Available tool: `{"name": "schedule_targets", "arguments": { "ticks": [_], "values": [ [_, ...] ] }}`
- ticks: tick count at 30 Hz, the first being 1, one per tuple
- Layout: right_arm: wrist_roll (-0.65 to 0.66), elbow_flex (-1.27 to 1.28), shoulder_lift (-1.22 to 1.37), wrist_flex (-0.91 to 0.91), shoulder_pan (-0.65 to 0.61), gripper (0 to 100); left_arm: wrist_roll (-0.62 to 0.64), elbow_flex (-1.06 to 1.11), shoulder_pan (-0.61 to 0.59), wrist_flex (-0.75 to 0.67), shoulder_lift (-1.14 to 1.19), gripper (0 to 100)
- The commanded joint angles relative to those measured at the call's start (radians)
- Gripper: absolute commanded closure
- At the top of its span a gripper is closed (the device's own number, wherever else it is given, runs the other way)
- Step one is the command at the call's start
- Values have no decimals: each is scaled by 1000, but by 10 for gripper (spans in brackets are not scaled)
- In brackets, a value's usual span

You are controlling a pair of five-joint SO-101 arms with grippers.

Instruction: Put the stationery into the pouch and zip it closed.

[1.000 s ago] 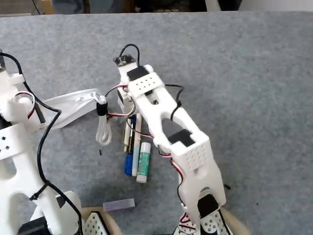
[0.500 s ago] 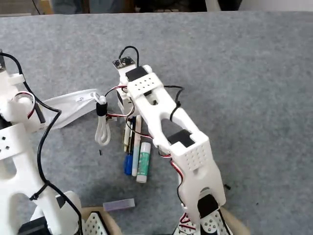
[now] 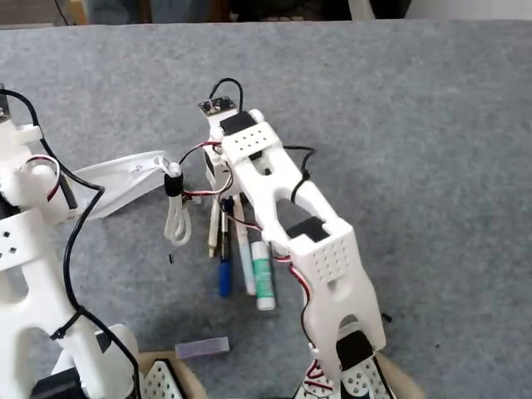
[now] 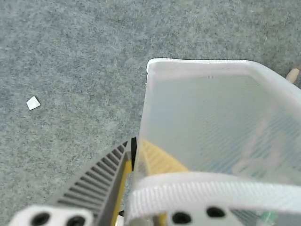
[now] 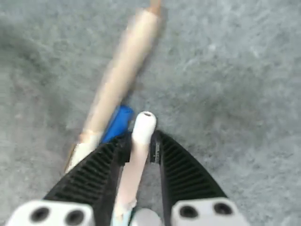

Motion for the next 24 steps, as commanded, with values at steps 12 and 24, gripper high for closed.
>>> {"name": "schedule_targets", "arguments": {
  "ticks": [12, 24],
  "values": [
    [68, 5, -99, 44, 11, 987, -8, 4, 41, 0, -2, 971],
    [92, 5, -521, 101, 60, 987, -6, 2, 64, 18, -3, 971]
  ]
}}
